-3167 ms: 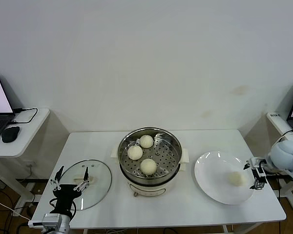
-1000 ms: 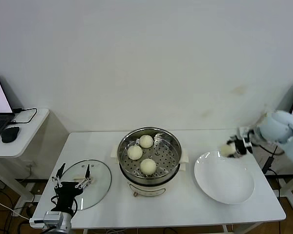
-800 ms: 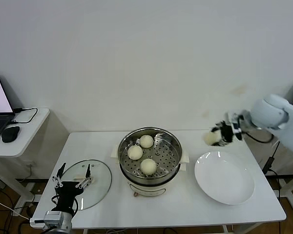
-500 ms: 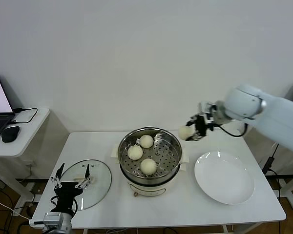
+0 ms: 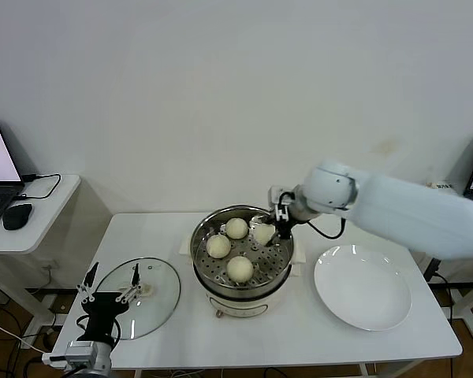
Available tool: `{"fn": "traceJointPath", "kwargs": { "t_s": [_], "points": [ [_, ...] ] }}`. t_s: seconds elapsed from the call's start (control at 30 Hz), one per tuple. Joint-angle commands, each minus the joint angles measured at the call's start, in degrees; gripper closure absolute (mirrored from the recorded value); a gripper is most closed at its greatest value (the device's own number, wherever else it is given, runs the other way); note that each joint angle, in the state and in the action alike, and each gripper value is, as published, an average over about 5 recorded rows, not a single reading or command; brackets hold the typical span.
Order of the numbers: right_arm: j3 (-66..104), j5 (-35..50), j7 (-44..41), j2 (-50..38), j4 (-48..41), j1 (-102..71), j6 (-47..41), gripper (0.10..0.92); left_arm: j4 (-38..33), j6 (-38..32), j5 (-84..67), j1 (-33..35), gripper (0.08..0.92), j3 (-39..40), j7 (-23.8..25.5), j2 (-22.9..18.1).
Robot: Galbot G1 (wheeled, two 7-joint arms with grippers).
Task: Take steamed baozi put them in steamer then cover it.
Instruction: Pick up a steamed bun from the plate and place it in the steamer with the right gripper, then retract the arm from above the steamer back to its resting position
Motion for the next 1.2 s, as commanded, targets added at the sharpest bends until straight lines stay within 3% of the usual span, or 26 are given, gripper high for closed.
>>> {"fn": "traceJointPath", "kwargs": {
  "t_s": [0.03,0.37,0.63,0.8,0.87,1.0,1.2],
  "points": [
    [-0.25,-4.84,1.03,4.07,-4.94,-4.03,-1.36,0.465,0.34,-0.03,-0.23,-0.15,0.177,-0.14,0.08,0.12],
    [0.60,-5.08,0.90,3.88,-4.77,-5.16,-0.85,0.441,0.65,-0.14,-0.52,-0.26,0.177,-0.21,0.06,0.33],
    [3.96,-3.27,0.75,1.33,-1.40,-3.45,-0.59,0.235,0.11,-0.16,-0.48,0.01,0.177,-0.35,0.04,0.24],
    [5.32,-0.65,2.02,-3.49,3.91,-1.28,-0.07,0.204,0.27,-0.15,-0.51,-0.07,0.177,-0.47,0.06,0.40],
    [7.18,1.98,6.34,-6.66,6.70,-2.43,0.98,0.203,0.37,-0.15,-0.55,-0.15,0.177,-0.53,0.06,0.48],
    [12.99,10.21,23.96,-14.97,13.79,-10.01,4.30,0.202,0.43,-0.33,-0.66,-0.13,0.177,-0.61,0.06,0.45],
    [37.18,8.46,40.55,-25.07,21.79,-41.00,18.69,0.203,0.23,-1.13,-0.65,0.26,0.177,-0.48,0.38,0.59]
  ]
}}
